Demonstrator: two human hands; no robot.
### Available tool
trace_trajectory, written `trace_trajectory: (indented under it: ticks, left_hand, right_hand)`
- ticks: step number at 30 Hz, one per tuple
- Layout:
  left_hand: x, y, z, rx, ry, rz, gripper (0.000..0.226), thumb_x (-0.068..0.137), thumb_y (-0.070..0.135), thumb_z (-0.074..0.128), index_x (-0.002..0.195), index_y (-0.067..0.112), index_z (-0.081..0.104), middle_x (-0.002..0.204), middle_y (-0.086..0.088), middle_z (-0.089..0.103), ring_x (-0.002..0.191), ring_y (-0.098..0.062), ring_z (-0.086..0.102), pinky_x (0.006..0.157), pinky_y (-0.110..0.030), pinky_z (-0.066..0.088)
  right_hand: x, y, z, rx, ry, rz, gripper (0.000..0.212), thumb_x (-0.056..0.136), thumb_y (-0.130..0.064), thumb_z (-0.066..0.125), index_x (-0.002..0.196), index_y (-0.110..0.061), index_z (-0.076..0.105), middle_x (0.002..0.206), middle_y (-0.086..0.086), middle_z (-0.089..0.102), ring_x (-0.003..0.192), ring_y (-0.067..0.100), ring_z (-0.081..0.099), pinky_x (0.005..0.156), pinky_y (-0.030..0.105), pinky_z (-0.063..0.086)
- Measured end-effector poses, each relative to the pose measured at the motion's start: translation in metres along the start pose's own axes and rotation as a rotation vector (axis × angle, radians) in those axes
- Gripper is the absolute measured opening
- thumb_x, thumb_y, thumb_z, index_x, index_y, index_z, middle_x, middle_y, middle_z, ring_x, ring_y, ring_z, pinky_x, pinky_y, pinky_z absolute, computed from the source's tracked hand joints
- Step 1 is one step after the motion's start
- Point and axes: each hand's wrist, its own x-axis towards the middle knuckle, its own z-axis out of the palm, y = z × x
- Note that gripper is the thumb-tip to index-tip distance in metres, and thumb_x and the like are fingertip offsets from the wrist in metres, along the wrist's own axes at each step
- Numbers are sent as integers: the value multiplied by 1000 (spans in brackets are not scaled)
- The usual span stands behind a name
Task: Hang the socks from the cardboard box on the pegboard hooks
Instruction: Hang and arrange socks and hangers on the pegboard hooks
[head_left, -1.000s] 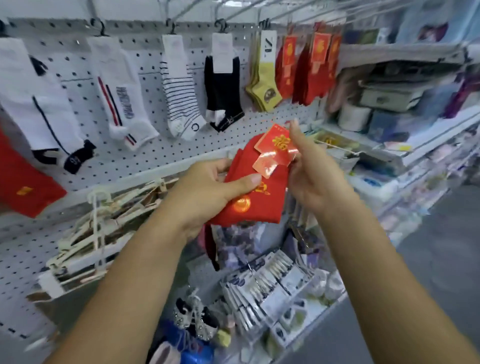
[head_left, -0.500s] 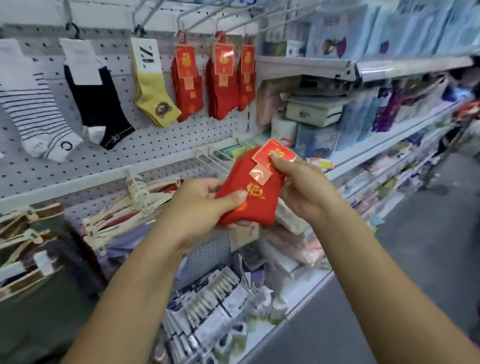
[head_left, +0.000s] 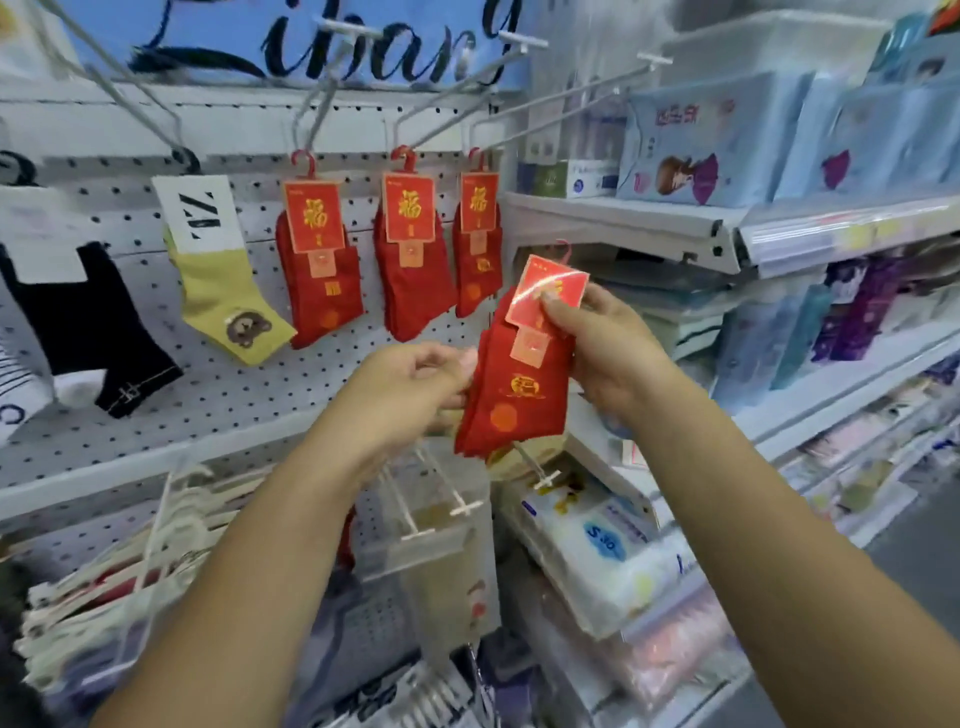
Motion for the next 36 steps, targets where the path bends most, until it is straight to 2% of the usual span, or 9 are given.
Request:
trace_trajectory:
  ticks: [2,6,9,13,17,22,28,33,36]
  left_hand:
    - [28,12,8,20,121,64,29,95,46,67,115,25,70,107,6,75,101,-10,72,93,-36,57]
    - [76,42,15,103,404,215,53,93,44,69,139,20,56,130,8,63,114,-5,60,88,-17,47]
    - [111,63,18,185,569,326,59,94,41,69,146,24,47,147,3,53,131,-10,50,107,-30,43]
    - [145,78,17,288,694,379,62,95,41,67,149,22,42,150,3,50,138,-14,45,107,-25,36]
    - [160,81,14,301,716,450,50,95,37,68,140,26,49,133,13,55,127,-2,48,93,-9,31]
    - [162,75,2,442,673,473,44,96,27,67,137,27,50,139,4,58,135,-11,50,115,-36,38]
    - [158,76,0,500,678,460,50,96,26,68,141,28,47,140,11,55,135,-6,47,114,-32,35]
    - [154,78,-1,538,653,451,54,95,25,69,144,26,46,146,4,54,139,-10,46,116,-35,35]
    - [152,78,-5,565,626,454,55,96,25,68,145,25,44,148,4,53,140,-10,44,115,-31,34]
  right_hand:
    - [26,-6,-12,-100,22,-61,40,94,-19,70,130,-21,55,108,3,75,89,17,76,63,30,61]
    - [73,-9,-14,-213,-85,-75,71,91,-19,71,144,-43,31,103,-2,73,81,11,76,62,35,62]
    - [105,-12,-3,-217,-142,-131,67,94,-19,67,140,-51,29,113,3,72,88,17,76,74,45,63]
    - [136,-13,20,-172,-128,-285,53,98,-15,60,135,-45,39,122,1,66,99,20,73,85,50,61]
    - [161,-16,39,-94,-85,-347,51,99,-9,58,138,-37,41,120,-1,65,99,18,71,86,46,61]
    - [179,-20,45,-35,-140,-395,52,99,-11,59,140,-37,41,115,-12,60,99,10,69,82,39,62]
    - [198,-19,45,-66,-204,-417,54,99,-9,57,142,-37,43,129,3,63,104,20,70,85,46,62]
    - [206,-21,45,-225,-236,-546,52,97,-2,56,142,-25,45,111,-26,56,89,-15,63,72,11,54]
    - [208,-20,45,-278,-240,-533,55,98,-1,54,143,-31,44,110,-24,57,84,-14,64,71,17,59]
